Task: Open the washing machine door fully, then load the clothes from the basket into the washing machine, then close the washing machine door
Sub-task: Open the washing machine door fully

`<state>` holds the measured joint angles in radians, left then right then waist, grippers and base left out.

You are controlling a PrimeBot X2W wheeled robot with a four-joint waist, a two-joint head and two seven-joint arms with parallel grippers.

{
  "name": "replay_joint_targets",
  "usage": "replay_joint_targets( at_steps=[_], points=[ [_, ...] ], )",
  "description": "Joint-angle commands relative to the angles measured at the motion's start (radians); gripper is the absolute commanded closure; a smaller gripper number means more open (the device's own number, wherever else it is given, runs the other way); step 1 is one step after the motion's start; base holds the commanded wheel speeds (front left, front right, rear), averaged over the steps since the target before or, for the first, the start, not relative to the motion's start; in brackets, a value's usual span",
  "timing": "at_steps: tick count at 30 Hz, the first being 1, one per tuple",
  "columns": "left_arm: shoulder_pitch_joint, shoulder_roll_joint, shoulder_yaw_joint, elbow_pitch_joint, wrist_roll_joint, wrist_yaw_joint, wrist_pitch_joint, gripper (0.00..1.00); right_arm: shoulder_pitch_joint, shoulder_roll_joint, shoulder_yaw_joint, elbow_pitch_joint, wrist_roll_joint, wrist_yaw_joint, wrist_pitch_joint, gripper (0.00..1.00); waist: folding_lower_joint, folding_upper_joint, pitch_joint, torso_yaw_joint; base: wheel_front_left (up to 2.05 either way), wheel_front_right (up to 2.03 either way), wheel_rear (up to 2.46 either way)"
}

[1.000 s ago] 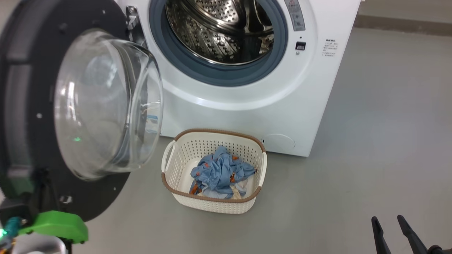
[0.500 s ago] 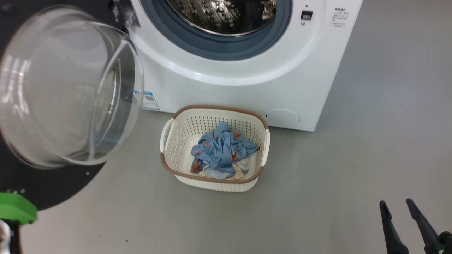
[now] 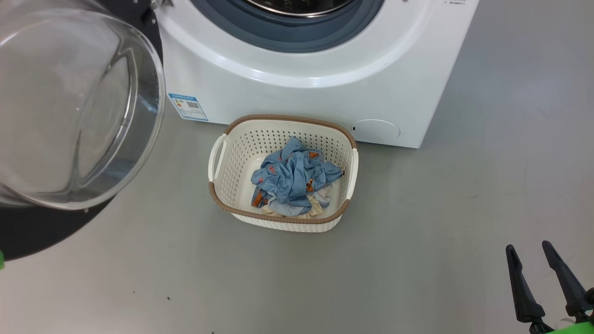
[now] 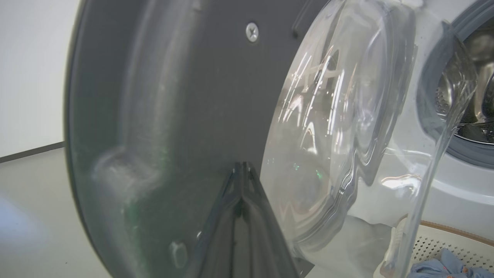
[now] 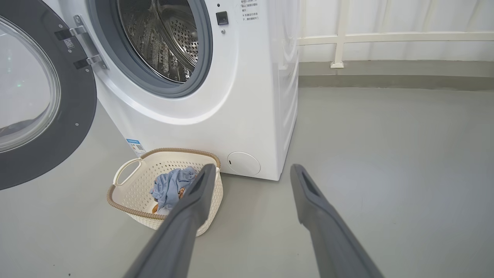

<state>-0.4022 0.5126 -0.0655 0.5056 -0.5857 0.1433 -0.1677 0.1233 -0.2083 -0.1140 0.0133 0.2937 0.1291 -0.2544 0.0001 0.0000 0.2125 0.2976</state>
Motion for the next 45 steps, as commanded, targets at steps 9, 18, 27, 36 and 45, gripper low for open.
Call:
replay_joint_targets(
  at_steps=[9,18,27,36,45],
  points=[
    [-0.132,0.092,0.051,0.167,-0.011,-0.03,-0.041,1.0,-0.024,-0.032,0.031,-0.027,0.007,0.002,-0.007,0.0,-0.0001,0.0,0.009,-0.008,0.0,0.0,0.0],
    [-0.144,0.096,0.052,0.228,-0.004,-0.051,-0.075,1.0,-0.018,-0.028,0.028,-0.026,0.007,0.002,-0.007,0.0,-0.0001,0.0,-0.005,-0.014,0.0,0.0,0.0],
    [-0.009,0.062,0.117,0.096,0.023,-0.004,-0.093,1.0,-0.015,-0.021,0.032,-0.03,0.002,0.002,-0.007,0.0,-0.0001,0.0,-0.022,-0.017,0.0,0.0,0.0],
    [0.275,-0.03,0.199,-0.275,0.107,0.056,-0.094,1.0,-0.005,-0.006,0.037,-0.038,-0.003,0.002,-0.007,0.0,-0.0001,0.0,-0.061,-0.027,0.0,0.0,0.0],
    [0.448,-0.105,0.143,-0.528,0.171,0.082,-0.094,1.0,-0.008,0.0,0.04,-0.03,-0.015,0.002,-0.007,0.0,-0.0001,0.0,-0.098,-0.043,0.0,0.0,0.0]
  ],
)
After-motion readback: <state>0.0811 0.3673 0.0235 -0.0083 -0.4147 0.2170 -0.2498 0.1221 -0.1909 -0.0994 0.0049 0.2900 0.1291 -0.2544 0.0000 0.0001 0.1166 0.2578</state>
